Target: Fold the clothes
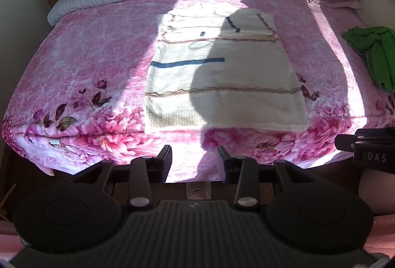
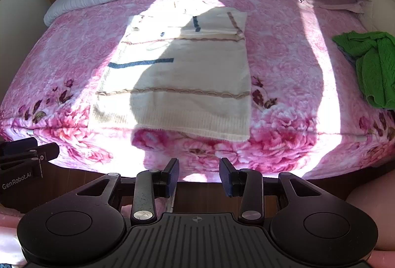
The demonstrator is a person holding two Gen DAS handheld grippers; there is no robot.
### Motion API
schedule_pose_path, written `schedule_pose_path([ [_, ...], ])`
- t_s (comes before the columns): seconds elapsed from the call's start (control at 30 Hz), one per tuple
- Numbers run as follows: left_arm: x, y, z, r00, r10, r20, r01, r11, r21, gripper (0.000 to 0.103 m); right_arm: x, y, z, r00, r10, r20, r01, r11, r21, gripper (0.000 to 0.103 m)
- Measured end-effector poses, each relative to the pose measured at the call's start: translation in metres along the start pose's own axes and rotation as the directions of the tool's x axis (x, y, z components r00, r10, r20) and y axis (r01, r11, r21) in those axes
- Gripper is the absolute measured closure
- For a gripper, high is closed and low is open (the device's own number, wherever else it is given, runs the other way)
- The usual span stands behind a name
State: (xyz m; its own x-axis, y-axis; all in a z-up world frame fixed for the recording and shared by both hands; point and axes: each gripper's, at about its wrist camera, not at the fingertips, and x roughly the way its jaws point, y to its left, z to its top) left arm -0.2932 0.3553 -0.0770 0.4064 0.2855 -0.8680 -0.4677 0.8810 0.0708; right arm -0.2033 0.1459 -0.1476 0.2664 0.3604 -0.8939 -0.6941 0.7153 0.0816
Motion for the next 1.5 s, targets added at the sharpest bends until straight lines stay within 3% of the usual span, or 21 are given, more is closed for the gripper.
schedule_pose_path([
  [0.5,0.060,0.019,0.039,0.996,0.007,-0.087,-0.008,1.000,-0.011,0.069,0.046,0.001,0.041,0.998,-0.009,-0.054,0.008,1.000,-0.010,0.063],
  [0.63,0.085,0.028,0.050,0.993,-0.028,-0.118,0.026,1.000,-0.013,0.069,0.065,-0.005,0.052,0.996,-0.014,-0.091,0.016,1.000,0.019,0.063],
  [0.9,0.158,0.101,0.042,0.966,-0.182,-0.186,0.141,0.967,-0.214,0.069,0.121,-0.054,0.056,0.991,0.005,-0.137,0.017,0.986,0.163,0.063],
  [1.17,0.221,0.151,0.045,0.958,-0.216,-0.191,0.153,0.943,-0.297,0.071,0.173,-0.098,0.048,0.981,-0.048,-0.189,0.097,0.961,0.261,0.063],
  [1.3,0.240,0.153,0.050,0.957,-0.218,-0.190,0.161,0.947,-0.277,0.071,0.180,-0.106,0.047,0.988,-0.058,-0.142,0.097,0.954,0.284,0.063],
  [1.4,0.253,0.152,0.048,0.956,-0.230,-0.184,0.176,0.947,-0.271,0.070,0.183,-0.109,0.047,0.998,-0.028,-0.060,0.045,0.949,0.311,0.063],
  [1.5,0.270,0.152,0.041,0.953,-0.231,-0.198,0.174,0.948,-0.268,0.070,0.200,-0.118,0.043,0.997,-0.012,-0.079,0.037,0.946,0.321,0.063],
])
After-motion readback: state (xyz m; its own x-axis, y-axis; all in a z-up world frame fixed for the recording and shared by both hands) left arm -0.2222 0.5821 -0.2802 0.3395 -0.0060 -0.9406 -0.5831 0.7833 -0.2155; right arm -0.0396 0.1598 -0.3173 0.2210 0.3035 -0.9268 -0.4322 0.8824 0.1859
